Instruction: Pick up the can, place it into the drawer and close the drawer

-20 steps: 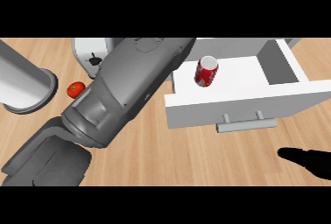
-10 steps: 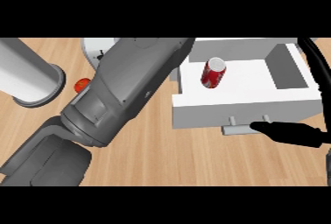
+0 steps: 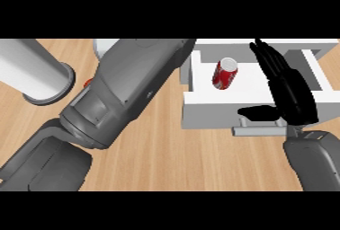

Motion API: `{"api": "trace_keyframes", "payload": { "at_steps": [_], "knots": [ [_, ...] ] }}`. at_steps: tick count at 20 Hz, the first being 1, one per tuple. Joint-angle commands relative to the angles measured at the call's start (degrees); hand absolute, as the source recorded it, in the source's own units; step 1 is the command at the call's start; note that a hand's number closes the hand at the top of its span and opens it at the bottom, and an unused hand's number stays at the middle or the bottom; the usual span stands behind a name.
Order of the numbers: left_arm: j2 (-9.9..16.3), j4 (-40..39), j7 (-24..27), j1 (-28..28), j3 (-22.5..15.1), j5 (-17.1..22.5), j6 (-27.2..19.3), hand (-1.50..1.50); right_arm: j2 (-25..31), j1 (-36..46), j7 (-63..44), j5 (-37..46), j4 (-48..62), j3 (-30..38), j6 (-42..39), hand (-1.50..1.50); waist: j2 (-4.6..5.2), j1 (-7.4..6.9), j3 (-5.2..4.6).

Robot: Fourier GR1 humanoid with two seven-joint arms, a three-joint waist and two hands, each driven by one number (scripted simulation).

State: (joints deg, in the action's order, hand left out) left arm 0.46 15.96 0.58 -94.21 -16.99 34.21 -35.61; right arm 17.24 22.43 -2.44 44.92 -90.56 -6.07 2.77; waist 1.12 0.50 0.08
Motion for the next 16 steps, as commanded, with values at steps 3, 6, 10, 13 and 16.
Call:
{"api": "trace_keyframes", "payload": {
  "at_steps": [3,6,10,13,16],
  "knots": [
    [2.05,1.32,-0.83,1.28,1.58,-0.25,1.57,-1.50,-3.02,7.65,1.84,7.94,14.14,-2.33,6.09,-1.50,-0.59,-0.98,-0.05],
    [2.80,2.27,0.31,4.04,1.21,-1.11,1.76,-1.50,-4.19,11.17,5.36,9.83,24.67,-0.74,11.97,-1.50,-0.53,-1.91,-0.03],
    [3.63,3.71,-1.16,4.60,0.93,-2.19,1.53,-1.50,-8.57,15.54,4.54,13.52,34.51,-0.63,18.98,-1.50,-0.57,-2.20,-0.03],
    [8.24,6.32,-2.22,7.24,1.23,-2.09,5.49,-1.50,-7.54,18.76,5.19,14.19,40.17,2.32,23.30,-1.50,-0.67,-2.94,-0.06],
    [7.02,8.16,-4.65,7.19,0.74,-2.64,3.14,-1.50,-8.04,23.36,5.72,15.41,48.00,4.63,29.18,-1.50,-0.61,-3.79,-0.03]
  ]
}}
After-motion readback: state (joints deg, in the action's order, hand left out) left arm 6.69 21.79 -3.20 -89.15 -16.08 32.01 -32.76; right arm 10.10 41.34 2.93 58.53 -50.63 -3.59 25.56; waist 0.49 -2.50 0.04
